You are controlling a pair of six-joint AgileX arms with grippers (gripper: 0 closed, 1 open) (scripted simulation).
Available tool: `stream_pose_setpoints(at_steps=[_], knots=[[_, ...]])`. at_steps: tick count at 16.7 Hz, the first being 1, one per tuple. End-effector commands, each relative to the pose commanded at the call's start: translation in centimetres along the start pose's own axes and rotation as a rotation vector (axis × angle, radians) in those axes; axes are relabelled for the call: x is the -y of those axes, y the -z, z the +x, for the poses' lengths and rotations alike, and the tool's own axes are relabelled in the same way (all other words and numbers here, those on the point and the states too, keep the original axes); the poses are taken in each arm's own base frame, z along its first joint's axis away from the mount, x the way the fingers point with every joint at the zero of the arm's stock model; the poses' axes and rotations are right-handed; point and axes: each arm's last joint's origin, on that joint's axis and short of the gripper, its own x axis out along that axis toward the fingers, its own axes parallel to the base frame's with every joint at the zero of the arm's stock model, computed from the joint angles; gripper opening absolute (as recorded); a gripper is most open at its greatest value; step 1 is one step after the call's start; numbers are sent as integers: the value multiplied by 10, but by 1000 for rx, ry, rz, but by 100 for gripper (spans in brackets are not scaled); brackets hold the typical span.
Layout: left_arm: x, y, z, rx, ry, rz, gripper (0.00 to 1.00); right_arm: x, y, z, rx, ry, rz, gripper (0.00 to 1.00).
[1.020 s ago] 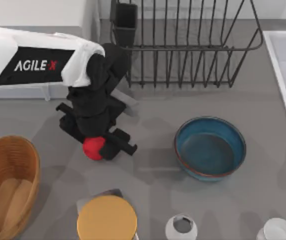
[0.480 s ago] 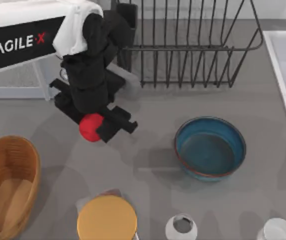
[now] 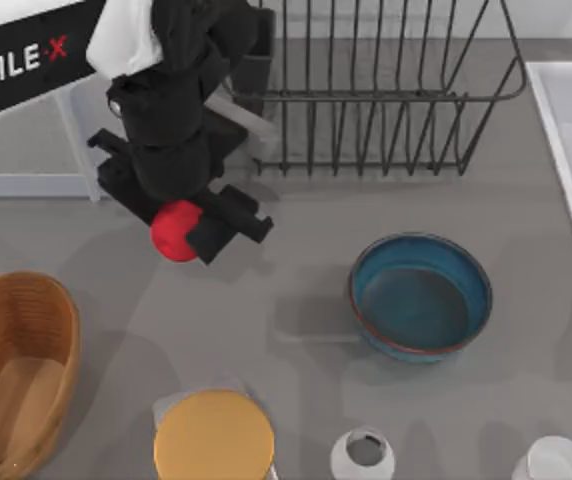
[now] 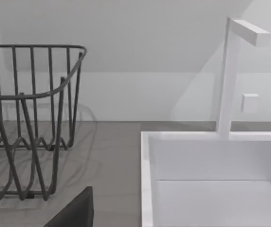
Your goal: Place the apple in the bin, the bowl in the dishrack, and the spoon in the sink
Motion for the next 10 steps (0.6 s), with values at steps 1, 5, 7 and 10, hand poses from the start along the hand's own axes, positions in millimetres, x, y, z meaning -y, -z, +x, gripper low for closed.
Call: stream_pose_setpoints(at_steps=[1,5,7,10], knots=[[0,1,0,-1,-1,-2,0,0,0,0,0,0,0,100],[-9,31,-16,-18,-32,-128,0,0,0,0,0,0,0,100],[-15,60,-34,-14,-61,-238,0,0,0,0,0,0,0,100],[-20,113,-57,1,-110,-423,0,0,0,0,0,0,0,100]])
